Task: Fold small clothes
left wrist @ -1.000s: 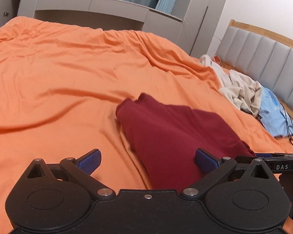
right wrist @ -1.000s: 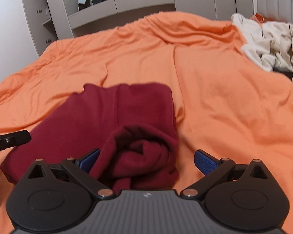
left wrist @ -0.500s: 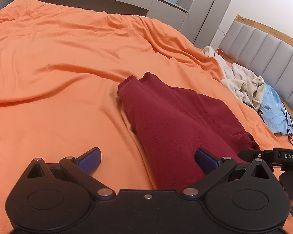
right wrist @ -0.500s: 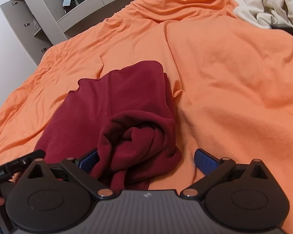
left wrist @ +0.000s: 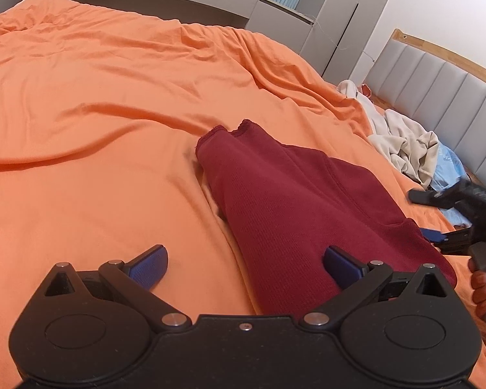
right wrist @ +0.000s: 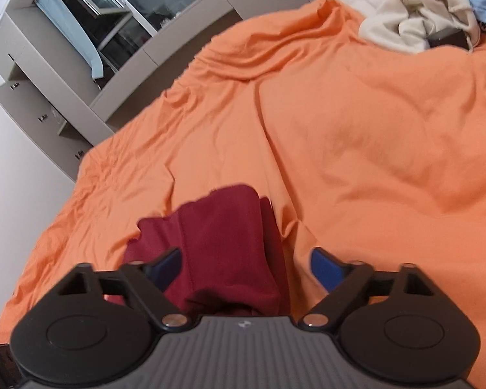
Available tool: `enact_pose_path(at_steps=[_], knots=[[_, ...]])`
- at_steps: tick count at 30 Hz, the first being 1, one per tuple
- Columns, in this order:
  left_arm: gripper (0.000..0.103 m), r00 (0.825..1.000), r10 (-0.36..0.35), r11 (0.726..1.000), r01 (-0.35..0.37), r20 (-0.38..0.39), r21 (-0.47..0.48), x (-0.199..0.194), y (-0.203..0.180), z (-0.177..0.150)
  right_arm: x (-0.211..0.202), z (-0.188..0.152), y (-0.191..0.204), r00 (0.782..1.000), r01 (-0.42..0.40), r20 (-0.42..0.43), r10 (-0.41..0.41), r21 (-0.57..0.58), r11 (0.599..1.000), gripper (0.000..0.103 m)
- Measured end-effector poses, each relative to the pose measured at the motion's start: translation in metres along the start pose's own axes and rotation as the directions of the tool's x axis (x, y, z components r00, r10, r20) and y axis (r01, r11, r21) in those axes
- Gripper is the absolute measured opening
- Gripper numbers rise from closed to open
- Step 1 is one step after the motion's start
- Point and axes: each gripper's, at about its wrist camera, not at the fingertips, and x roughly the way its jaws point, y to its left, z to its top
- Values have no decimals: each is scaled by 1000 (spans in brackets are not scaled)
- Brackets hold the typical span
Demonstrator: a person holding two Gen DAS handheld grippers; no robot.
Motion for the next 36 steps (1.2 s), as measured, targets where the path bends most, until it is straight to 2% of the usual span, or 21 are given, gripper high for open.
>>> enact_pose_path(at_steps=[2,4,5,7,9,10,12,14,16,18,20,23,25,28,30,33,36], knots=[[103,1000,0,1000,0,0,1,0,0,0,8,-6,0,1000,25,2,-25,-15,1000,68],[103,1000,0,1000,0,0,0,0,0,0,13,-11,5,998,61,12,-60,-62,996,33],[103,1000,0,1000,0,0,0,0,0,0,14,-13,9,997,75,17,-74,-101,992,29],[103,1000,0,1000,0,0,-1,0,0,0,10,-19,23,994,105,53,-97,-186,977,24],[103,1000,0,1000,0,0,-2,0,0,0,7,-27,42,986,156,101,-130,-322,934,24],[103,1000,-1,1000,1,0,-2,-1,1,0,6,-32,54,980,190,130,-150,-399,897,23],[103,1000,-1,1000,1,1,-3,-1,1,0,8,-47,78,964,262,194,-183,-559,787,23],[103,1000,-1,1000,1,1,-3,-1,1,0,12,-63,96,954,299,233,-191,-665,684,23],[103,1000,-1,1000,1,1,-3,-1,1,0,15,-74,108,952,305,242,-187,-716,628,25],[103,1000,-1,1000,1,1,-3,-1,2,0,18,-78,113,949,316,247,-198,-732,603,26],[103,1000,-1,1000,1,1,-3,0,1,0,19,-76,112,950,311,238,-201,-721,619,28],[103,1000,-1,1000,1,1,-3,0,2,0,19,-70,106,953,302,221,-207,-687,661,36],[103,1000,-2,1000,2,1,-4,-1,2,0,18,-63,97,957,289,205,-203,-656,698,47],[103,1000,-2,1000,2,1,-4,-1,2,0,14,-48,79,971,238,164,-175,-555,797,61],[103,1000,-2,1000,2,1,-3,-1,2,0,13,-37,62,982,182,124,-140,-456,871,66],[103,1000,-2,1000,2,1,-4,-1,2,0,16,-24,34,996,89,52,-78,-280,956,65],[103,1000,-2,1000,2,1,-4,0,2,0,22,-21,14,998,62,7,-61,-165,984,54]])
